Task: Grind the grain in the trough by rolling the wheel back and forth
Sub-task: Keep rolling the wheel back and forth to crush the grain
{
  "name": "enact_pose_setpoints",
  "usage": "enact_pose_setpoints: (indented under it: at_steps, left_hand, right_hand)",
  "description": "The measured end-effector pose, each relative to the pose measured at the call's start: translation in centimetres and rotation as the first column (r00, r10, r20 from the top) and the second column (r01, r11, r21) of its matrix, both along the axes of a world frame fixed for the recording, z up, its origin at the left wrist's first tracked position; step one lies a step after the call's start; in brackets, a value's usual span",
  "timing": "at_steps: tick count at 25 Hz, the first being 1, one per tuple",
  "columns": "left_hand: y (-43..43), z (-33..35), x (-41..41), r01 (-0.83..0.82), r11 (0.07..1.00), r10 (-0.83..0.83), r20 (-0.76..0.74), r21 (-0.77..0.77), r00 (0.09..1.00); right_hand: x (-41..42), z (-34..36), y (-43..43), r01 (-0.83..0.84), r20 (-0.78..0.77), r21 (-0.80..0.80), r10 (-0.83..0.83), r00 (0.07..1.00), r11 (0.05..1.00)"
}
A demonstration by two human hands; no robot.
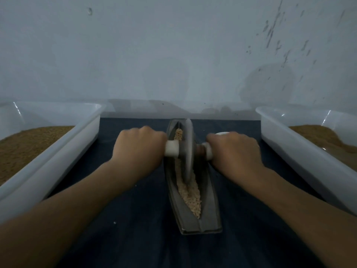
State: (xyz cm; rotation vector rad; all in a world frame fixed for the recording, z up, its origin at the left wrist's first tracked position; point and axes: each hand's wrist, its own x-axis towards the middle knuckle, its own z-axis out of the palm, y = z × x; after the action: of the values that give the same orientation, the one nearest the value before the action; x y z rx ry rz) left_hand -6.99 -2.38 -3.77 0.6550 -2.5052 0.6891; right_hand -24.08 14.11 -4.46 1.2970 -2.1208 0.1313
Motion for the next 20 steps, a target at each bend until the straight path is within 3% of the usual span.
enact_pose_setpoints:
  at_steps: [5,12,15,18,20]
  left_hand:
    - [-2.4,2.5,-3.9,-0.090,0.988,0.085,0.040,0.127,0.996]
    - [1.9,0.0,3.5,0.168,0.985,-0.170,-0.119,-0.028,0.978]
    - [0.5,-0.4,1.0,0.015,0.997,-0.013,-0.030,0.074,0.999]
    - [-2.1,1.1,-2.8,-0.084,0.979,0.088,-0.015,0.186,0.996]
    - [-2.2,1.3,-3.0,-0.093,0.963,0.098,-0.005,0.253,0.995]
  right_hand:
    - [-1.8,2.1,-5.0,0.071,0.170,0.069,-0.082,0.982,0.995]
    - [1.5,0.8,3.6,-0.116,-0.097,0.029,0.118,0.988,0.993]
    - [1.0,1.1,0.7,0.008,-0.038,0.082,-0.005,0.999,0.997]
    - [-0.2,3.0,-4.2,0.082,0.138,0.135,-0.101,0.985,0.987]
    - [-0.5,3.8,-5.0,0.075,0.129,0.163,-0.096,0.987,0.984]
